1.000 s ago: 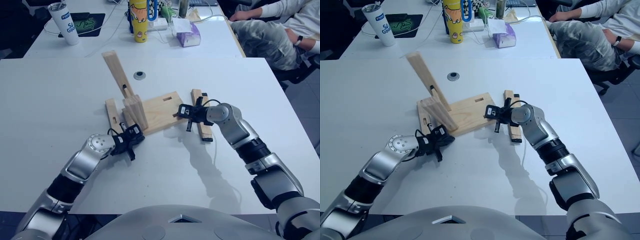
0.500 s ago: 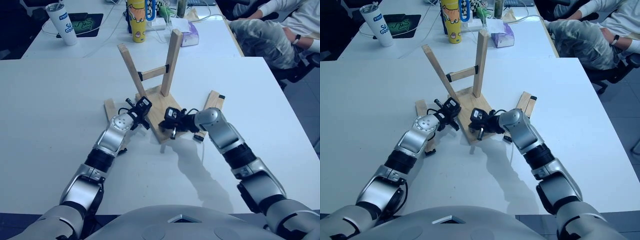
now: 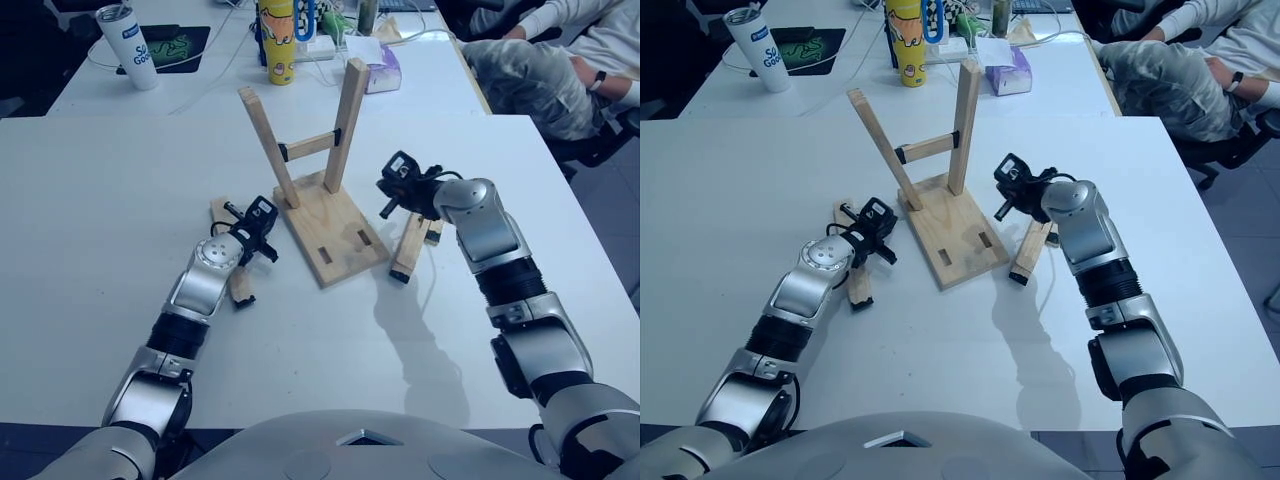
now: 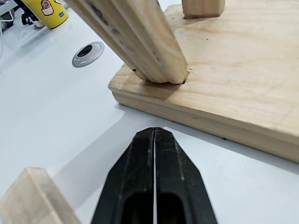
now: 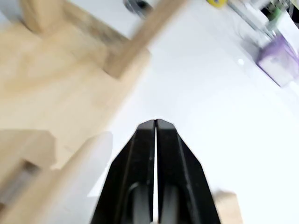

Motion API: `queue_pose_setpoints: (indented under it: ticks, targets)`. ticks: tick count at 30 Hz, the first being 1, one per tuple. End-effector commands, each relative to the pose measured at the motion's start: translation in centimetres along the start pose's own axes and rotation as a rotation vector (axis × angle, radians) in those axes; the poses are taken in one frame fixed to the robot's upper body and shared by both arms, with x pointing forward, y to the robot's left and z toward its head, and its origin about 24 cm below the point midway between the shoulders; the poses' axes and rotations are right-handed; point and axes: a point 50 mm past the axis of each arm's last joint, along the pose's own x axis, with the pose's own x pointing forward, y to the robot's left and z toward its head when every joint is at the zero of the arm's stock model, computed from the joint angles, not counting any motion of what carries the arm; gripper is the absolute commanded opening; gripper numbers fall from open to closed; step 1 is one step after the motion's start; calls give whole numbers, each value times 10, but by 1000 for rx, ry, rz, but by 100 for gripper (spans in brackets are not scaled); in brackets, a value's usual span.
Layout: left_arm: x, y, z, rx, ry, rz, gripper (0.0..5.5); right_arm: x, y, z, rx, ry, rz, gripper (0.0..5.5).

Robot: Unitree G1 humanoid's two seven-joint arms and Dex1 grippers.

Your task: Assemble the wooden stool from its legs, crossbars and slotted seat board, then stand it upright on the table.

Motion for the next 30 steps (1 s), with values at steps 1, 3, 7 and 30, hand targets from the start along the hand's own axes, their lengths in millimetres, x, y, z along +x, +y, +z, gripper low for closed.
queue_pose_setpoints:
  ticks: [1,3,7,30]
  targets:
    - [-4,1,4,13,-3,11,5,8,19,-12,-63,64,81,0]
    - [-5,2,6,10,-8,20,5,7,32,-15,-71,78,163,0]
    - [-5,4,7,11,-12,23,5,5,47,-11,42,62,285,0]
    - [-16,10,4,-26,-38,132,5,-45,-27,-65,453,122,-462,0]
